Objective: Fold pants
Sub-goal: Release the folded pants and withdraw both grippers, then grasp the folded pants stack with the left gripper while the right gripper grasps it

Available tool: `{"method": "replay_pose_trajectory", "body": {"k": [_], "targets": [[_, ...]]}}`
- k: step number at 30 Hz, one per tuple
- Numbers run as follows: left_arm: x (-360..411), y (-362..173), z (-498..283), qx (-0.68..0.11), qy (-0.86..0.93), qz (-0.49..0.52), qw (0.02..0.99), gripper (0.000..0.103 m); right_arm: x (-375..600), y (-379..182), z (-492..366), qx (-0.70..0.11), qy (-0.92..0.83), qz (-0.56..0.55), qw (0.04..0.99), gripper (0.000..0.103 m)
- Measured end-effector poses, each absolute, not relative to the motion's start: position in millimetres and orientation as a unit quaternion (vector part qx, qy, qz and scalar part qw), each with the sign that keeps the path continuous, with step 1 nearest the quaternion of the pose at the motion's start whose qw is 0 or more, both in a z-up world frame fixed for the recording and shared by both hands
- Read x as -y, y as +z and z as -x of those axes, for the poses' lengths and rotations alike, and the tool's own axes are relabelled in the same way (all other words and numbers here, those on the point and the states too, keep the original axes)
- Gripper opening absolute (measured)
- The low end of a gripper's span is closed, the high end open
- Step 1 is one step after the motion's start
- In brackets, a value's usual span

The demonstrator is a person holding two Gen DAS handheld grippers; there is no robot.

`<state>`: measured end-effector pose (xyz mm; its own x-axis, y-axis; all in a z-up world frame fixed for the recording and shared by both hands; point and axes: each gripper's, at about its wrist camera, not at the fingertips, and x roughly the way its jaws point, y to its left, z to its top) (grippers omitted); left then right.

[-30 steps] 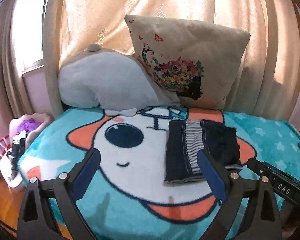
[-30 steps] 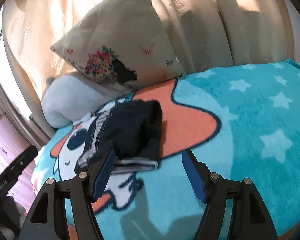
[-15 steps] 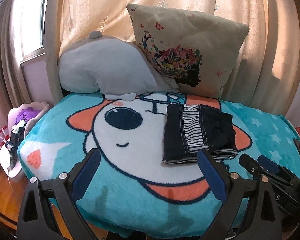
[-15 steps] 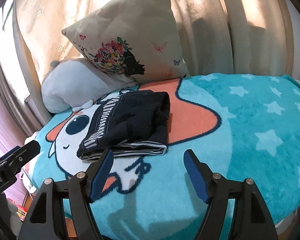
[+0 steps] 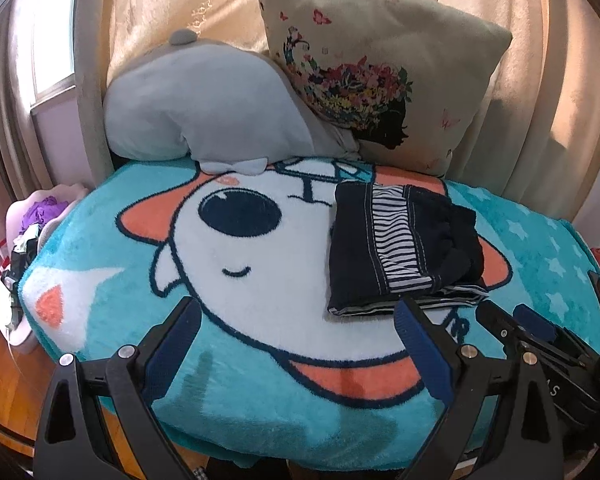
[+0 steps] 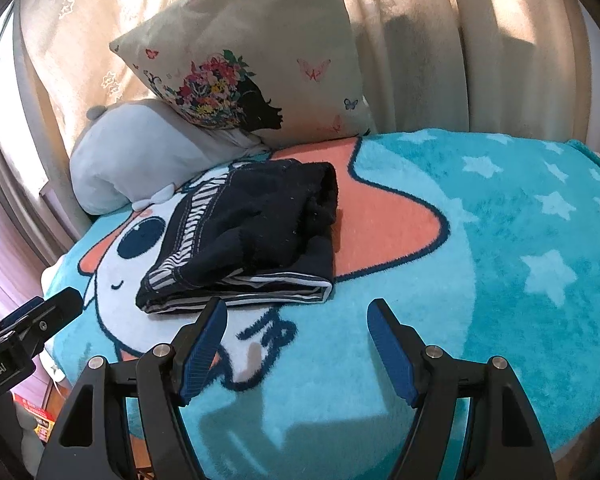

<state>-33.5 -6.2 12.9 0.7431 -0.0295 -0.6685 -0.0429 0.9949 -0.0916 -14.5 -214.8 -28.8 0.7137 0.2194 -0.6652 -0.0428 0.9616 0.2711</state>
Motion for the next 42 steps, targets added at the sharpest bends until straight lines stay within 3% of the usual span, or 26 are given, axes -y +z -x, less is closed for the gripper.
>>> {"method": "replay_pose_trajectory", "body": {"k": [31,36,42], "targets": [[-17.5,9.1,12.5,-0.375,-0.011,0.099,0.921,0.097,220.7,-25.7,0.6,-0.375,0.049,-0.099,0.92,0.078],[-39.4,7.5,-22.2,-0.388,-0.049,0.152,0.908,0.097,250.8,-12.6,-22.9,-0.367,0.085,-0.174,0.91,0.084],[-31.0,-14.0,-76.4,-0.434,-0.1,0.174,0.878,0.097,260.2,-31.2,-78.8,-0.401,0.15,-0.249,0.869,0.084]]}}
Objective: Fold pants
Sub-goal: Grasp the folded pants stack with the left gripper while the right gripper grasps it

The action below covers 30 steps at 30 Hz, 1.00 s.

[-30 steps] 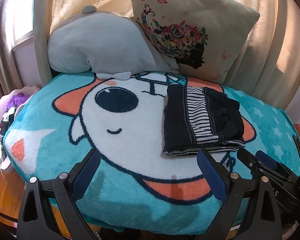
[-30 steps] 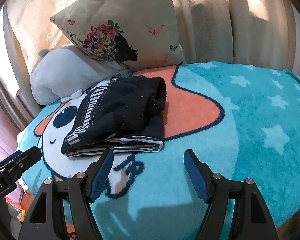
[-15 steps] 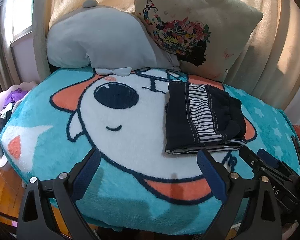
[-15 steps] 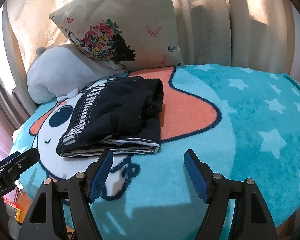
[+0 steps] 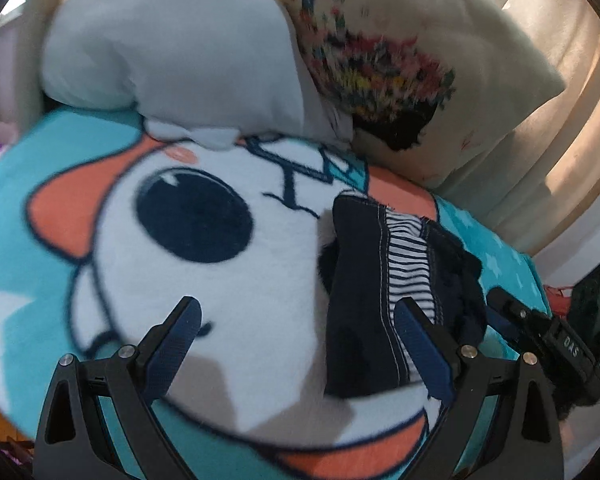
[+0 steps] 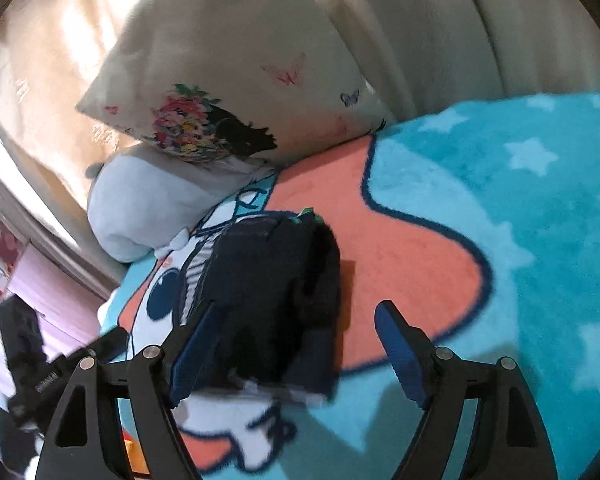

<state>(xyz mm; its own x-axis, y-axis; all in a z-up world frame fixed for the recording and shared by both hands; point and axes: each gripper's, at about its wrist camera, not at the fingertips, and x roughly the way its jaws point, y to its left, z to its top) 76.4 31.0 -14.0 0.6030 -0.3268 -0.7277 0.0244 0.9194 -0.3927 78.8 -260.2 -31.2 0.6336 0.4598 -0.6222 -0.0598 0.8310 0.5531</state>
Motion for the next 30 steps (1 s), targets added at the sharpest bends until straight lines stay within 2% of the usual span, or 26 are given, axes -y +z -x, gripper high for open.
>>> {"method": "replay_pose_trajectory", "body": {"k": [6,8,9,10,11,14,16,21,24,27,30], "targets": [[-0.5,-33.2,-114.7,-0.475,-0.155,0.181,0.847,0.097,254.3,-57.2,-121.4,-0.436,0.183,-0.298,0.829,0.084],[8.4,-31.1,-115.1,-0.47,-0.168,0.176,0.849,0.093,251.9,-58.2,-127.4,-0.427,0.198,-0.306,0.827,0.081],[12.1,-28.1,-113.7,-0.464,-0.182,0.176,0.849,0.077,249.7,-58.9,-130.5,-0.43,0.213,-0.314,0.82,0.069],[14.0,-26.5,-113.6,-0.461,-0.199,0.183,0.845,0.058,247.3,-58.8,-132.8,-0.432,0.223,-0.323,0.812,0.067],[15.5,-24.1,-114.3,-0.461,-0.216,0.193,0.839,0.053,246.4,-56.8,-133.5,-0.43,0.225,-0.323,0.813,0.065],[16.0,-11.4,-118.8,-0.448,-0.208,0.197,0.847,0.051,242.6,-43.5,-134.6,-0.417,0.244,-0.317,0.816,0.052],[15.3,-6.0,-124.3,-0.442,-0.207,0.198,0.85,0.051,242.2,-31.8,-136.8,-0.405,0.253,-0.314,0.821,0.051],[19.9,-12.3,-138.3,-0.448,-0.168,0.164,0.863,0.051,242.9,-25.5,-148.7,-0.397,0.229,-0.282,0.843,0.052],[23.1,-22.2,-133.0,-0.456,-0.16,0.144,0.864,0.057,246.4,-37.4,-151.0,-0.411,0.201,-0.269,0.848,0.053],[20.6,-19.0,-120.9,-0.453,-0.157,0.139,0.867,0.057,255.6,-47.2,-146.9,-0.419,0.181,-0.275,0.846,0.064],[15.3,-6.1,-102.0,-0.432,-0.138,0.122,0.883,0.058,267.7,-33.3,-131.4,-0.388,0.163,-0.277,0.864,0.064]]}}
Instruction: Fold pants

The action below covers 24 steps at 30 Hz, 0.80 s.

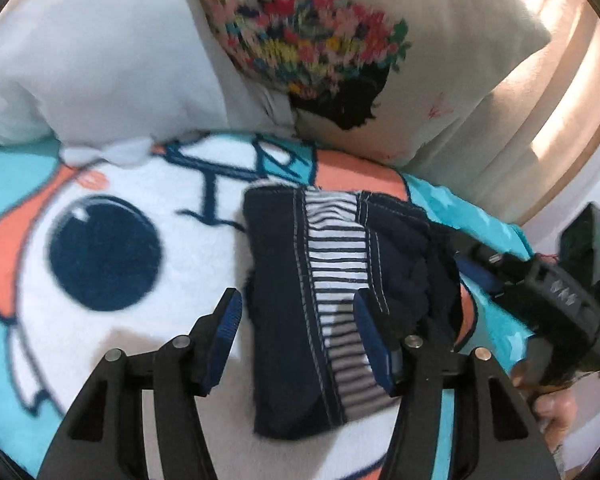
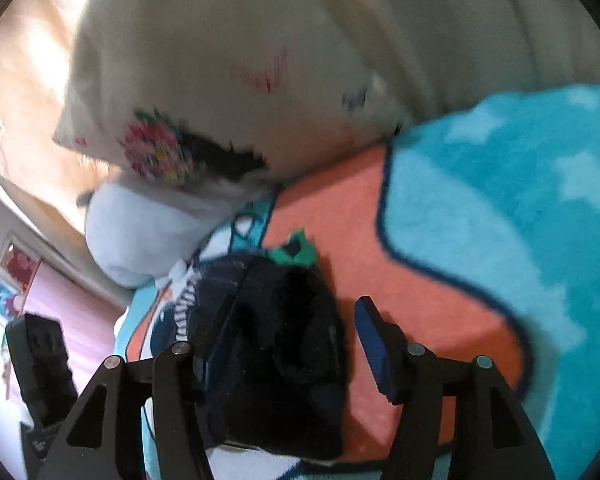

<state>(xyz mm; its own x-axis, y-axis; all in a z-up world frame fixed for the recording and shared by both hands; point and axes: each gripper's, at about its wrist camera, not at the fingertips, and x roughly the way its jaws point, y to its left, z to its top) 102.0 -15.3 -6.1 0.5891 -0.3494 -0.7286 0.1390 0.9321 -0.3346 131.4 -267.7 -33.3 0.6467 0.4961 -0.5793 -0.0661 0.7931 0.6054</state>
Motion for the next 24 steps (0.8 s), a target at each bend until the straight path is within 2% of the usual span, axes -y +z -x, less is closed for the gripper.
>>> {"method": "replay_pose_trajectory", "body": {"k": [3,5,12,17,21,24], "targets": [[6.3,3.4,-78.2,-0.405,-0.105,0.114,0.901,0.068,267.3,-4.0,-108.3,-0.337,0.167,-0.258,0.89,0.068],[-2.0,4.5,-65.5,-0.394,-0.088,0.125,0.907,0.068,255.8,6.5,-95.4,-0.319,0.193,-0.247,0.894,0.072],[-21.3,-5.4,-39.7,-0.383,-0.03,0.124,0.915,0.068,216.7,-35.8,-110.8,-0.39,0.214,-0.23,0.866,0.072],[-19.6,-0.3,-21.5,-0.357,0.003,0.094,0.929,0.068,225.6,-19.1,-86.5,-0.358,0.198,-0.224,0.884,0.072],[-11.3,12.0,-4.6,-0.33,0.019,0.075,0.941,0.083,232.1,-4.2,-51.4,-0.325,0.145,-0.196,0.914,0.077],[-4.9,22.2,8.4,-0.312,0.026,0.064,0.948,0.089,230.9,-1.7,-32.0,-0.322,0.099,-0.162,0.927,0.078]]}}
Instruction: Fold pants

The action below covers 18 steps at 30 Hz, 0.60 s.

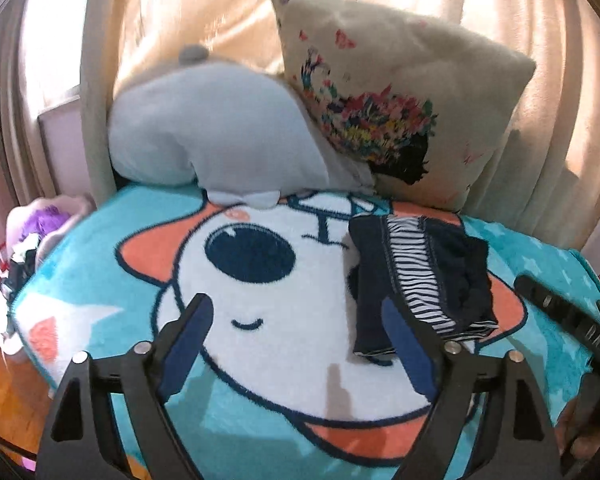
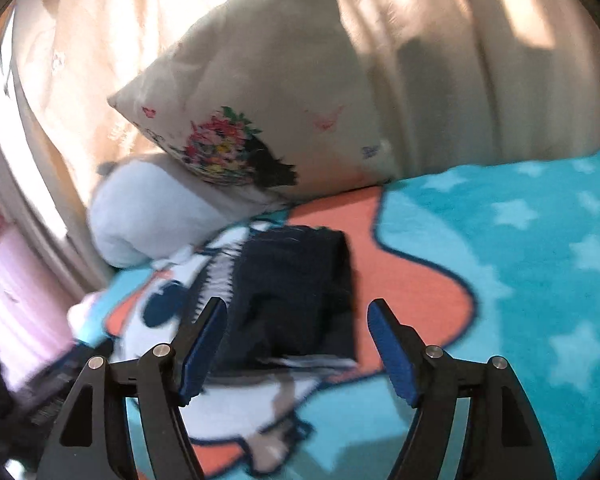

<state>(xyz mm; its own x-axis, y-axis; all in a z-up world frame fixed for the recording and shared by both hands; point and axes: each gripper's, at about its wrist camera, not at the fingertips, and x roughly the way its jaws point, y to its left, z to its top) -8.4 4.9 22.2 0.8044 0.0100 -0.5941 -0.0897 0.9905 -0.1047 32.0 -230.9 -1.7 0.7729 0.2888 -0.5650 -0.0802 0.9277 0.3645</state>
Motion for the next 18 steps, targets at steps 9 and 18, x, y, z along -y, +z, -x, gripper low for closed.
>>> {"method": "replay_pose_trajectory", "body": {"k": [9,18], "targets": [[7.6,26.1,29.2,-0.313,0.035,0.044,0.948,0.094,226.8,-12.8,-9.1,-0.349,0.058,-0.113,0.928,0.078],[10.6,43.2,51.9,-0.277,0.066,0.029,0.958,0.094,215.7,-13.0,7.3,-0.351,0.048,-0.072,0.932,0.08]]}}
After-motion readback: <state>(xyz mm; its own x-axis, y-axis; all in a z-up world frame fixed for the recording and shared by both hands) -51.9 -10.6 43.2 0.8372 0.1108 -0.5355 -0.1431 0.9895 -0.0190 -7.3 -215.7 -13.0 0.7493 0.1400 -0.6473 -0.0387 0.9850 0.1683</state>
